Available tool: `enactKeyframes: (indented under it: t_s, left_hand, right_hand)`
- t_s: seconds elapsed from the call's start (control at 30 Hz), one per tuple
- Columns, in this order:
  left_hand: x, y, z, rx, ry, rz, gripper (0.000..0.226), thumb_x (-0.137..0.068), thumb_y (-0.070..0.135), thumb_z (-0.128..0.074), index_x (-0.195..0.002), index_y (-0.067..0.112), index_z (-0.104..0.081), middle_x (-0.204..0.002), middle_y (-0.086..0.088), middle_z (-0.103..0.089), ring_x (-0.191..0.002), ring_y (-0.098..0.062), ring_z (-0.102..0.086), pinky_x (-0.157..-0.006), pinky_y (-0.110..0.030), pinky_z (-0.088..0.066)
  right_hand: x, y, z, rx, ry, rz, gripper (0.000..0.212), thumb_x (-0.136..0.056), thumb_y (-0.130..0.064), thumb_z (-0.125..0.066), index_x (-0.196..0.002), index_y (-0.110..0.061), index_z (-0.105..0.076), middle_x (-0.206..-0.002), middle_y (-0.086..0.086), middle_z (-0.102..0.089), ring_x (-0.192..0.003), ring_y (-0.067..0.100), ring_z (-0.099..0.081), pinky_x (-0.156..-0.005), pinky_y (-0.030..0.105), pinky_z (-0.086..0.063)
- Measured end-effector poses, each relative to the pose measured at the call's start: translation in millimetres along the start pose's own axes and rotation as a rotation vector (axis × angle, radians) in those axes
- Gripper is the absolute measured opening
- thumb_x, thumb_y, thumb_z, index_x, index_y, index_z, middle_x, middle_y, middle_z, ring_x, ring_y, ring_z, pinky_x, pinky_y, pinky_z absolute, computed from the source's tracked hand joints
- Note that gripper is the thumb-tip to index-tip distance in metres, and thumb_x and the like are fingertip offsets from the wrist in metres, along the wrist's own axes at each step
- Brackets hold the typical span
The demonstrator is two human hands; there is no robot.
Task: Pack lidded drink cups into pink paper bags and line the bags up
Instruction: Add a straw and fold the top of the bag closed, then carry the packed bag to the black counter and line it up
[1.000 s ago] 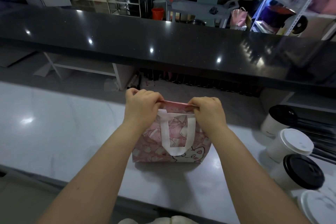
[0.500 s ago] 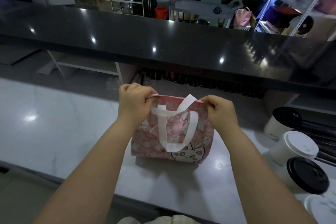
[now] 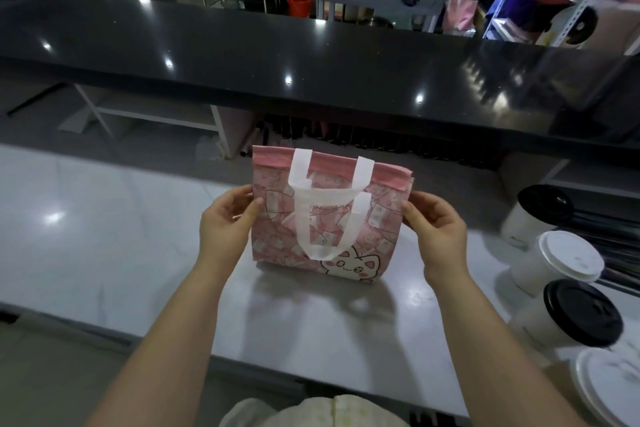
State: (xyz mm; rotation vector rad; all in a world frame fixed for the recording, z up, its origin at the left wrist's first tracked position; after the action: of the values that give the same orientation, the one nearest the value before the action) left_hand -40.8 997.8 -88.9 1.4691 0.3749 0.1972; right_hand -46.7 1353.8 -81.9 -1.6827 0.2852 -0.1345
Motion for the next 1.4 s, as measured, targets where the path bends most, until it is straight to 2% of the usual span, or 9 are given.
enactKeyframes:
  t_s: [0.1, 0.2, 0.33, 0.47, 0.63, 0.83, 1.0, 1.2, 1.4]
  left_hand:
    - [3.1, -15.1, -0.9, 0.092, 0.027, 0.073, 0.023, -0.087, 0.007, -0.070, -0.097, 0.028, -0.071, -0.090, 0.009, -0.076, -0.088, -0.008, -0.071, -0.073, -0.017, -0.056]
    - [-1.0, -23.0, 0.8, 0.126, 0.069, 0.113, 0.021, -0.087, 0.003, -0.069, -0.092, 0.023, -0.072, -0.085, 0.007, -0.076, -0.082, -0.008, -0.072, -0.073, -0.020, -0.058]
    - [7.5, -43.2, -0.6, 0.128, 0.018, 0.194, 0.012, -0.088, 0.010, -0.070, -0.093, 0.021, -0.072, -0.087, 0.006, -0.076, -0.083, -0.009, -0.072, -0.070, -0.020, -0.058]
    - [15.5, -56.4, 2.0, 0.148, -0.003, 0.232, 0.014, -0.085, 0.012, -0.073, -0.096, 0.020, -0.072, -0.093, 0.004, -0.076, -0.088, -0.012, -0.072, -0.074, -0.023, -0.059]
    - [15.3, -59.5, 2.0, 0.184, -0.002, 0.254, 0.013, -0.083, 0.014, -0.075, -0.094, 0.022, -0.073, -0.092, 0.003, -0.077, -0.084, -0.012, -0.073, -0.067, -0.021, -0.058]
    - [35.2, -90.1, 13.6, 0.038, -0.038, 0.293, 0.019, -0.082, 0.005, -0.075, -0.090, 0.023, -0.073, -0.091, 0.003, -0.076, -0.086, -0.015, -0.073, -0.079, -0.031, -0.057]
    - [30.6, -86.8, 14.1, 0.018, -0.025, 0.276, 0.018, -0.083, 0.002, -0.073, -0.086, 0.020, -0.074, -0.088, -0.002, -0.076, -0.084, -0.022, -0.073, -0.079, -0.037, -0.057]
    - [42.0, -98.7, 22.3, -0.047, -0.049, 0.328, 0.015, -0.082, 0.003, -0.074, -0.090, 0.016, -0.072, -0.087, 0.000, -0.076, -0.084, -0.020, -0.073, -0.079, -0.035, -0.059]
    - [49.2, -86.2, 35.6, -0.045, 0.051, 0.320, 0.011, -0.084, 0.005, -0.074, -0.086, 0.016, -0.072, -0.082, -0.001, -0.076, -0.077, -0.021, -0.073, -0.071, -0.033, -0.060]
  right_hand:
    - [-6.5, -5.7, -10.1, 0.057, 0.018, 0.002, 0.011, -0.083, -0.013, -0.075, -0.091, -0.020, -0.072, -0.087, -0.002, -0.075, -0.083, 0.012, -0.071, -0.071, 0.023, -0.057]
    - [-10.4, -9.5, -19.6, 0.045, 0.042, 0.013, 0.010, -0.085, -0.011, -0.073, -0.087, -0.021, -0.072, -0.080, -0.004, -0.075, -0.075, 0.009, -0.070, -0.066, 0.022, -0.054]
    - [8.9, 11.6, -16.7, -0.004, 0.037, -0.011, 0.014, -0.084, -0.009, -0.073, -0.091, -0.021, -0.073, -0.088, -0.004, -0.076, -0.081, 0.009, -0.071, -0.069, 0.020, -0.056]
    - [30.6, 38.2, -6.8, -0.014, 0.083, -0.066, 0.018, -0.081, -0.008, -0.076, -0.079, -0.026, -0.077, -0.087, -0.002, -0.076, -0.082, 0.012, -0.071, -0.068, 0.021, -0.056]
    - [17.2, 35.2, -14.1, -0.032, 0.034, -0.048, 0.022, -0.085, -0.006, -0.071, -0.084, -0.027, -0.076, -0.089, 0.000, -0.076, -0.082, 0.013, -0.071, -0.068, 0.022, -0.056]
    - [43.1, 72.9, 3.2, 0.077, 0.034, -0.092, 0.023, -0.076, -0.002, -0.078, -0.087, -0.021, -0.073, -0.090, -0.009, -0.073, -0.087, 0.005, -0.067, -0.068, 0.016, -0.053]
    - [33.6, 71.8, -5.5, 0.115, 0.004, -0.102, 0.024, -0.080, 0.001, -0.073, -0.082, -0.022, -0.071, -0.077, -0.011, -0.073, -0.073, 0.000, -0.066, -0.066, 0.013, -0.051]
    - [42.7, 93.5, -0.8, 0.165, -0.029, -0.185, 0.019, -0.078, 0.000, -0.075, -0.085, -0.015, -0.067, -0.079, -0.007, -0.073, -0.078, 0.005, -0.067, -0.067, 0.016, -0.052]
    - [38.5, 87.4, -12.6, 0.125, -0.005, -0.205, 0.016, -0.082, -0.004, -0.073, -0.081, -0.020, -0.069, -0.081, -0.006, -0.074, -0.081, 0.012, -0.069, -0.069, 0.020, -0.055]
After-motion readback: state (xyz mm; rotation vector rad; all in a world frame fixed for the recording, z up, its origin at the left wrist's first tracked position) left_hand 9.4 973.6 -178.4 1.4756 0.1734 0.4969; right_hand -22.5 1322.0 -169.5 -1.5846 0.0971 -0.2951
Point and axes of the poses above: each hand's wrist, its own x-axis away from the middle knuckle, its own z-axis out of the back of the hand, y = z × x, the point moved 9 cm from there along -x, towards the middle knuckle
